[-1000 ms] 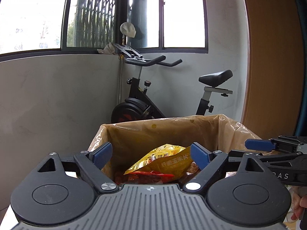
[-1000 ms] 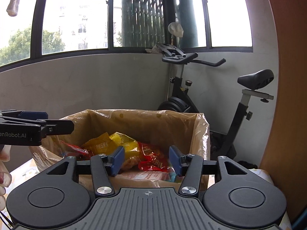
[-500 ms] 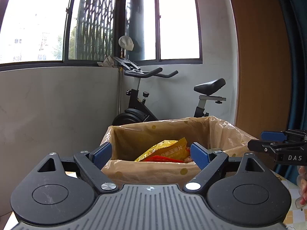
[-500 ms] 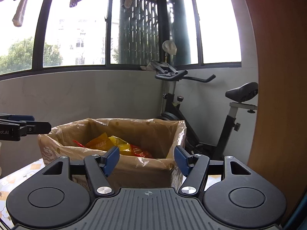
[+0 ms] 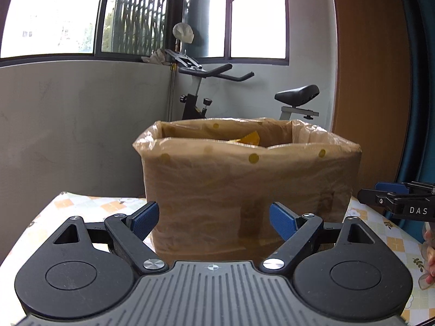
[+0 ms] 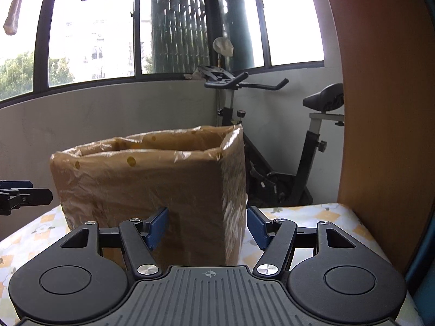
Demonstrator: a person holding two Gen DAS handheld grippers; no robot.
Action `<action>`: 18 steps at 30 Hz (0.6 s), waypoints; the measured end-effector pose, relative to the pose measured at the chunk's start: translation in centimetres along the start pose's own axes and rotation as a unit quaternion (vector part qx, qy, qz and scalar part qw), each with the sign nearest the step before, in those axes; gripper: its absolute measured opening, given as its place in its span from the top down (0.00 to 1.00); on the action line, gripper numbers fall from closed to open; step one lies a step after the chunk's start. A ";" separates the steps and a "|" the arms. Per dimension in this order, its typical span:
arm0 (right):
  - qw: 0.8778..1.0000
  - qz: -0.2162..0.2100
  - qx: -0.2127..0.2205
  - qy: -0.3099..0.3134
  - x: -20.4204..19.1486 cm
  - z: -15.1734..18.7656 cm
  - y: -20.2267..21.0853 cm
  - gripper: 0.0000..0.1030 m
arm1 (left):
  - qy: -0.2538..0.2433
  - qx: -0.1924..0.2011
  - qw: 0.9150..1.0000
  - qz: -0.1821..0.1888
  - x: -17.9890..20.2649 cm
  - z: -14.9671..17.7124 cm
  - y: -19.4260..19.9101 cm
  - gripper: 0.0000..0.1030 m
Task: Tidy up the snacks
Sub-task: 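Move both open tools back to the last snacks beside the box, then grasp the orange wrapped snack with the right tool while the left tool approaches the gold sachet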
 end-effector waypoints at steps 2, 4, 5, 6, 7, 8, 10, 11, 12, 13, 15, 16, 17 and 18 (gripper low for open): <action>1.000 -0.001 -0.015 0.000 -0.1 1.2 -0.5 0.42 | 0.005 -0.014 1.000 0.005 -0.1 1.1 -0.4 0.13; 0.999 -0.001 -0.033 0.001 -0.2 2.5 -1.0 0.42 | 0.012 -0.028 1.000 0.008 -0.4 2.1 -0.9 0.14; 0.999 -0.002 -0.042 0.003 -0.2 3.1 -1.3 0.42 | 0.016 -0.036 0.999 0.008 -0.5 2.7 -1.2 0.14; 0.999 -0.003 -0.052 0.004 -0.4 3.8 -1.6 0.42 | 0.021 -0.044 0.999 0.008 -0.7 3.2 -1.4 0.15; 0.998 -0.006 -0.063 0.006 -0.6 4.6 -2.0 0.43 | 0.026 -0.052 0.998 0.009 -1.0 3.7 -1.7 0.16; 0.997 -0.008 -0.074 0.007 -0.8 5.3 -2.4 0.43 | 0.032 -0.061 0.998 0.008 -1.3 4.4 -2.1 0.17; 0.995 -0.014 -0.098 0.012 -1.4 6.9 -3.0 0.43 | 0.043 -0.077 0.996 0.007 -1.9 5.5 -2.7 0.19; 0.994 -0.018 -0.109 0.015 -1.7 7.5 -3.4 0.43 | 0.047 -0.084 0.995 0.005 -2.1 6.0 -2.9 0.20; 0.992 -0.022 -0.120 0.019 -2.1 8.2 -3.8 0.43 | 0.051 -0.090 0.995 0.004 -2.4 6.3 -3.2 0.20; 0.991 -0.026 -0.128 0.023 -2.6 8.7 -4.1 0.43 | 0.054 -0.095 0.994 0.004 -2.5 6.9 -3.4 0.22; 0.989 -0.036 -0.144 0.028 -3.3 9.4 -5.0 0.43 | 0.058 -0.101 0.993 0.004 -2.7 7.4 -3.8 0.23; 0.987 -0.040 -0.152 0.029 -3.6 9.8 -5.5 0.43 | 0.059 -0.102 0.993 0.005 -2.6 7.6 -3.8 0.23; 0.986 -0.043 -0.160 0.029 -4.0 10.1 -5.9 0.43 | 0.060 -0.103 0.993 0.006 -2.7 7.8 -3.9 0.23; 0.985 -0.045 -0.165 0.029 -4.3 10.4 -6.3 0.43 | 0.061 -0.104 0.993 0.008 -2.6 7.9 -4.1 0.23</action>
Point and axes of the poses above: each gripper's, at about its wrist camera, not at the fingertips, and y roughly against the way its jaws point, x to its right, z to its underside, the point moved 7 cm from there along -y, roughly the way its jaws point, and after that the axes turned 3 degrees about z, right-handed, at the moved point
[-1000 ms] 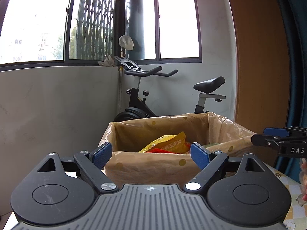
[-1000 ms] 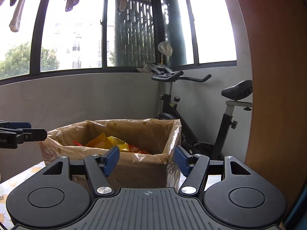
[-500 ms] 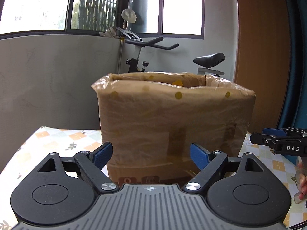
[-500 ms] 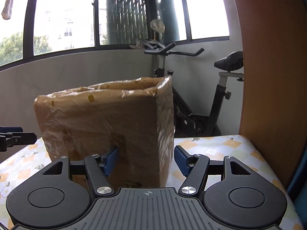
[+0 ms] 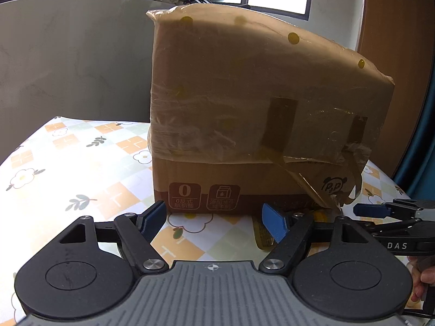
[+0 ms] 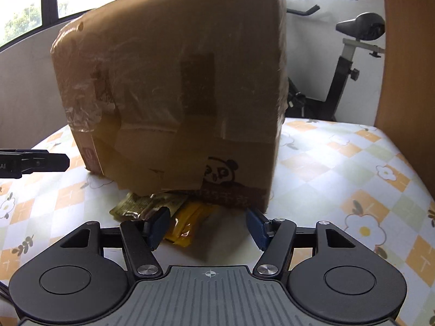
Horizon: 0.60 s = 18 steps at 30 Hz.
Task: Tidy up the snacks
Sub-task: 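Grasp the orange wrapped snack with the right tool while the left tool approaches the gold sachet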
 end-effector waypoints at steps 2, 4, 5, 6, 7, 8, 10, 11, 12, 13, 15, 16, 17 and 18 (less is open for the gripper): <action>1.000 -0.001 -0.009 0.002 -0.5 -0.1 -0.9 0.43 | 0.001 -0.004 1.000 0.001 0.1 0.3 -0.5 0.23; 1.000 0.003 -0.016 0.010 -1.0 -0.2 -1.7 0.43 | 0.001 -0.008 1.000 0.002 0.3 0.5 -0.9 0.23; 1.000 0.004 -0.019 0.015 -1.1 -0.4 -2.1 0.43 | 0.000 -0.010 1.000 0.002 0.4 0.6 -1.1 0.23; 1.000 0.004 -0.022 0.017 -1.3 -0.5 -2.4 0.43 | 0.000 -0.011 1.000 0.003 0.5 0.6 -1.3 0.23; 1.000 0.002 -0.024 0.020 -1.4 -0.7 -2.7 0.43 | -0.001 -0.011 1.000 0.004 0.6 0.7 -1.5 0.23; 0.999 0.000 -0.028 0.023 -1.6 -0.7 -2.9 0.44 | -0.002 -0.011 1.000 0.005 0.7 0.7 -1.6 0.23; 0.999 -0.009 -0.040 0.030 -1.9 -0.6 -3.6 0.48 | -0.003 -0.012 1.000 0.006 1.0 0.6 -1.7 0.23; 0.999 -0.018 -0.041 0.031 -2.2 -0.6 -3.7 0.50 | -0.003 -0.012 1.000 0.007 1.0 0.6 -1.8 0.23; 0.998 -0.024 -0.044 0.034 -2.5 -0.5 -3.9 0.50 | -0.003 -0.012 1.000 0.008 1.1 0.6 -1.8 0.23; 0.998 -0.027 -0.046 0.040 -2.8 -0.5 -4.0 0.51 | -0.003 -0.013 1.000 0.008 1.1 0.7 -1.8 0.23; 0.997 -0.040 -0.049 0.053 -3.7 -0.4 -3.9 0.54 | -0.004 -0.015 1.000 0.009 1.2 0.9 -1.9 0.23; 0.996 -0.049 -0.050 0.061 -4.2 -0.3 -3.9 0.54 | -0.005 -0.017 1.000 0.009 1.2 1.0 -2.0 0.23; 0.995 -0.053 -0.050 0.072 -4.6 -0.2 -3.9 0.54 | -0.005 -0.018 1.000 0.009 1.2 1.1 -2.0 0.23; 0.993 -0.058 -0.050 0.085 -5.2 -0.1 -3.8 0.54 | -0.005 -0.020 1.000 0.008 1.2 1.2 -2.1 0.23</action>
Point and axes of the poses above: each gripper's, at about its wrist camera, not at the fingertips, and y roughly against the way its jaws point, x to its right, z to its underside, the point moved 7 cm from there along -y, roughly the way its jaws point, and after that the axes turned 3 degrees about z, right-handed, at the moved point
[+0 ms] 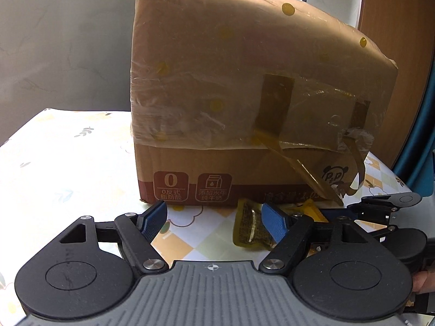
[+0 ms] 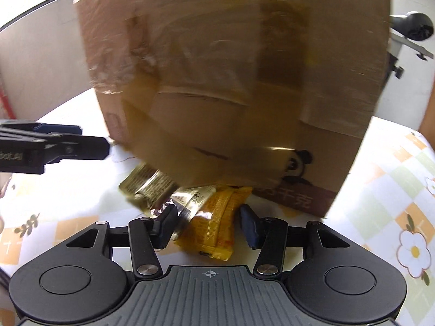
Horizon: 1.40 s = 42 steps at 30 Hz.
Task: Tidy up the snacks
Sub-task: 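Grasp the orange wrapped snack with the right tool while the left tool approaches the gold sachet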
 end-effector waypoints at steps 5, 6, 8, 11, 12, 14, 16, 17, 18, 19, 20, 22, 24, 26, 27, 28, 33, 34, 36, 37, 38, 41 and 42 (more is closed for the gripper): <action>1.000 -0.004 -0.002 0.010 -0.6 -0.2 0.0 0.54 | 0.000 -0.006 1.000 0.000 0.2 0.5 -0.2 0.23; 1.000 -0.002 -0.002 0.006 -0.4 -0.1 0.1 0.53 | -0.001 -0.007 1.000 0.000 0.2 0.6 -0.2 0.23; 1.000 0.006 0.000 -0.001 0.0 -0.1 0.3 0.52 | -0.001 -0.008 1.000 0.001 0.2 0.6 -0.2 0.23; 1.000 0.013 0.011 -0.019 0.9 0.0 1.3 0.52 | -0.001 -0.011 1.000 0.001 0.2 0.7 -0.3 0.23; 0.999 0.016 0.018 -0.027 1.4 0.0 1.8 0.52 | -0.001 -0.013 1.000 0.001 0.2 0.8 -0.3 0.23; 0.998 0.021 0.030 -0.044 2.3 0.0 2.7 0.52 | 0.000 -0.016 1.000 0.002 0.3 0.8 -0.3 0.23; 0.997 0.026 0.035 -0.068 3.4 0.0 3.1 0.52 | -0.002 -0.017 1.000 0.004 0.5 1.0 -0.4 0.23; 0.996 0.032 0.033 -0.077 3.8 0.1 3.1 0.52 | -0.004 -0.018 1.000 0.005 0.5 1.0 -0.4 0.23; 0.995 0.036 0.027 -0.084 4.2 0.3 2.9 0.52 | -0.004 -0.019 1.000 0.006 0.6 1.2 -0.5 0.23; 0.995 0.039 0.022 -0.089 4.4 0.4 2.7 0.52 | -0.003 -0.021 1.000 0.007 0.6 1.3 -0.6 0.23; 0.995 0.040 0.017 -0.090 4.5 0.4 2.6 0.52 | -0.003 -0.023 1.000 0.007 0.6 1.4 -0.7 0.23; 0.996 0.039 0.016 -0.083 4.4 0.3 2.5 0.52 | -0.002 -0.027 1.000 0.009 0.7 1.5 -1.0 0.23; 0.997 0.038 0.015 -0.071 3.9 -0.1 2.2 0.52 | -0.004 -0.028 1.000 0.010 0.8 1.6 -1.2 0.23; 0.997 0.035 0.014 -0.063 3.6 -0.4 2.1 0.52 | -0.004 -0.028 1.000 0.011 0.8 1.6 -1.4 0.23; 0.998 0.033 0.013 -0.056 3.2 -0.3 1.4 0.52 | -0.002 -0.027 1.000 0.011 0.8 1.6 -1.4 0.23; 0.998 0.030 0.010 -0.048 2.8 -0.4 1.3 0.52 | 0.000 -0.028 1.000 0.011 0.7 1.6 -1.6 0.23; 1.000 0.020 -0.010 0.009 0.8 -0.1 0.4 0.55 | 0.003 -0.031 0.999 0.010 0.6 1.7 -1.9 0.23; 1.000 0.020 -0.006 0.015 0.7 0.0 0.5 0.57 | 0.003 -0.032 0.999 0.010 0.5 1.7 -2.0 0.23; 1.000 0.017 -0.004 0.011 0.9 0.2 0.8 0.67 | 0.004 -0.031 0.999 0.010 0.6 1.7 -1.9 0.23; 1.000 0.015 -0.005 0.009 1.1 0.3 1.0 0.68 | 0.005 -0.031 0.999 0.010 0.6 1.6 -1.9 0.23; 1.000 0.014 -0.005 0.007 1.3 0.5 1.3 0.68 | 0.005 -0.031 0.999 0.009 0.6 1.7 -1.8 0.23; 1.000 0.016 -0.004 -0.004 2.6 1.0 2.2 0.68 | 0.003 -0.034 0.999 0.009 0.7 1.7 -1.8 0.23; 1.000 0.017 -0.003 -0.011 3.0 1.3 2.5 0.68 | 0.004 -0.036 0.999 0.009 0.7 1.8 -1.9 0.23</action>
Point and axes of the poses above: each gripper's, at about its wrist camera, not at the fingertips, and y roughly against the way its jaws point, x to its right, z to its underside, the point moved 7 cm from there along -y, roughly the way its jaws point, and after that the axes turned 3 degrees about z, right-handed, at the moved point
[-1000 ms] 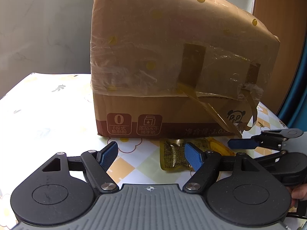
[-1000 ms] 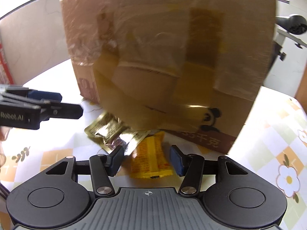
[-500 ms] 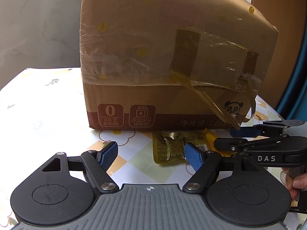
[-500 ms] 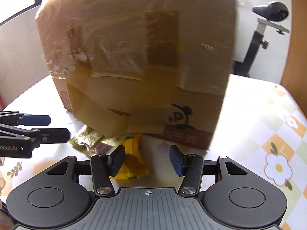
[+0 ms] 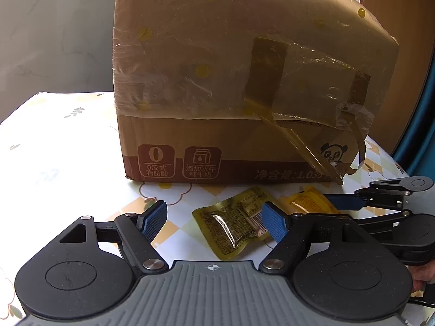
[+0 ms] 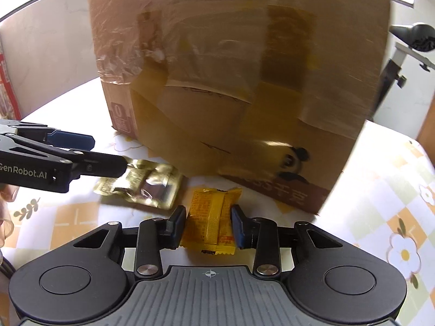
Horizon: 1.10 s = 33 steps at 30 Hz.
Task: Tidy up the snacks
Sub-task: 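Grasp the orange wrapped snack with the right tool while the left tool approaches the gold sachet, then close the left tool on the gold sachet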
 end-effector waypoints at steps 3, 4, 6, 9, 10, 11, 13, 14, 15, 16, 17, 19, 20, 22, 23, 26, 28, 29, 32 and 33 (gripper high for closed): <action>1.000 0.012 0.004 -0.016 0.9 0.5 0.2 0.69 | 0.005 -0.005 1.000 0.005 0.2 0.0 -0.2 0.23; 1.000 0.015 0.005 -0.020 1.2 0.6 0.4 0.69 | 0.007 -0.007 1.000 0.007 0.3 0.0 -0.4 0.23; 0.999 0.021 0.009 -0.029 1.9 0.9 0.7 0.69 | 0.007 -0.009 1.000 0.010 0.7 0.0 -0.6 0.23; 0.999 0.022 0.015 -0.040 2.4 1.3 0.9 0.69 | 0.000 -0.010 1.000 0.014 1.5 0.0 -1.0 0.23; 0.999 0.022 0.017 -0.041 2.5 1.3 0.9 0.69 | -0.003 -0.011 1.000 0.014 1.9 0.0 -1.2 0.23; 0.999 0.024 0.018 -0.039 2.5 1.4 1.0 0.69 | -0.005 -0.013 1.000 0.013 2.1 0.0 -1.3 0.23; 0.999 0.026 0.021 -0.035 2.5 1.5 1.1 0.69 | -0.008 -0.016 1.000 0.012 2.4 0.1 -1.5 0.23; 0.999 0.025 0.023 -0.036 2.5 1.5 1.2 0.68 | -0.008 -0.017 1.000 0.011 2.4 0.2 -1.6 0.23; 0.999 0.024 0.024 -0.038 2.6 1.5 1.2 0.68 | -0.008 -0.019 1.000 0.010 2.5 0.2 -1.7 0.23; 0.999 0.021 0.026 -0.042 2.5 1.4 0.9 0.68 | -0.008 -0.020 1.000 0.009 2.5 0.2 -1.7 0.23; 0.998 0.019 0.027 -0.045 2.5 1.4 0.9 0.68 | -0.009 -0.021 1.000 0.009 2.5 0.3 -1.8 0.22; 0.998 0.017 0.030 -0.049 2.6 1.5 1.0 0.68 | -0.010 -0.024 1.000 0.009 2.5 0.4 -2.0 0.22; 0.998 0.016 0.030 -0.049 2.6 1.5 1.1 0.68 | -0.011 -0.026 1.000 0.010 2.5 0.5 -2.1 0.22; 0.998 0.017 0.031 -0.048 2.6 1.5 1.1 0.68 | -0.012 -0.028 0.999 0.012 2.5 0.6 -2.1 0.22; 0.998 0.016 0.031 -0.049 2.6 1.5 1.2 0.68 | -0.013 -0.028 0.999 0.014 2.5 0.7 -2.1 0.22; 0.998 0.013 0.032 -0.053 2.8 1.5 1.2 0.68 | -0.016 -0.030 0.999 0.019 2.8 0.9 -2.2 0.18; 0.998 0.011 0.032 -0.054 2.8 1.5 1.2 0.68 | -0.019 -0.034 0.999 0.020 3.0 1.1 -2.5 0.17; 0.998 0.012 0.033 -0.054 2.8 1.5 1.2 0.68 | -0.022 -0.036 0.999 0.020 3.1 1.2 -2.6 0.17; 0.998 0.013 0.033 -0.053 2.8 1.4 1.2 0.68 | -0.026 -0.038 0.999 0.008 3.1 1.2 -3.1 0.17; 0.998 0.013 0.033 -0.052 2.7 1.4 1.2 0.68 | -0.024 -0.039 0.999 0.002 3.0 1.1 -3.3 0.17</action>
Point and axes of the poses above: each gripper's, at about its wrist camera, not at the fingertips, and y roughly against the way its jaws point, x to its right, z to its underside, the point moved 7 cm from there along -y, roughly the way its jaws point, and after that the axes turned 3 degrees about z, right-handed, at the moved point
